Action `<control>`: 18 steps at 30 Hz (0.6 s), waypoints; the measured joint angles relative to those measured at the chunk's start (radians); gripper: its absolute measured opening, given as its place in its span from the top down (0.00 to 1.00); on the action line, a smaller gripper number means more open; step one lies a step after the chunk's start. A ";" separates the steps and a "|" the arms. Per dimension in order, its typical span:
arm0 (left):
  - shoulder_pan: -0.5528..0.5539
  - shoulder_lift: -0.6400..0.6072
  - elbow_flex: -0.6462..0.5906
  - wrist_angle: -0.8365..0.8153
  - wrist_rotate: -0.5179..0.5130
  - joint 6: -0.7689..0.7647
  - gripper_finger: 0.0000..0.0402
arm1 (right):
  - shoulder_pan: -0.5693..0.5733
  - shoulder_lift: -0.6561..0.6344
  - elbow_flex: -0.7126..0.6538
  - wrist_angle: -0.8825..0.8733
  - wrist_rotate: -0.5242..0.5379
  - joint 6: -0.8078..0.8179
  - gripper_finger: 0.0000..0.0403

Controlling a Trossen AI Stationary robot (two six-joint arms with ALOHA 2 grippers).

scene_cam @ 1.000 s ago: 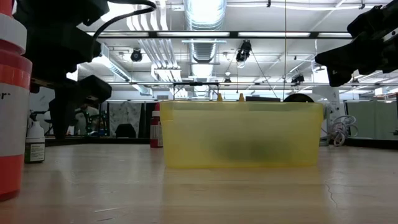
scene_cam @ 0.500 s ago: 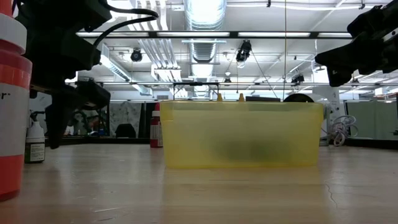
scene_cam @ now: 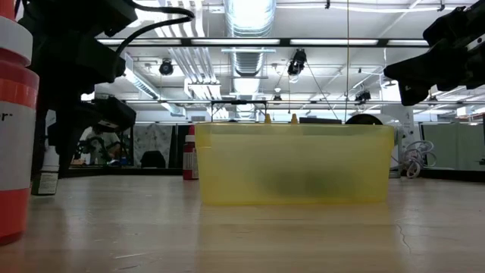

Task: Pick & Place food coloring
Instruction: Put the small green food coloring bottle into the yellow bin

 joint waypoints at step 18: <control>0.085 0.012 0.215 -0.130 -0.079 0.133 0.87 | 0.000 0.000 0.000 0.000 0.000 0.002 0.97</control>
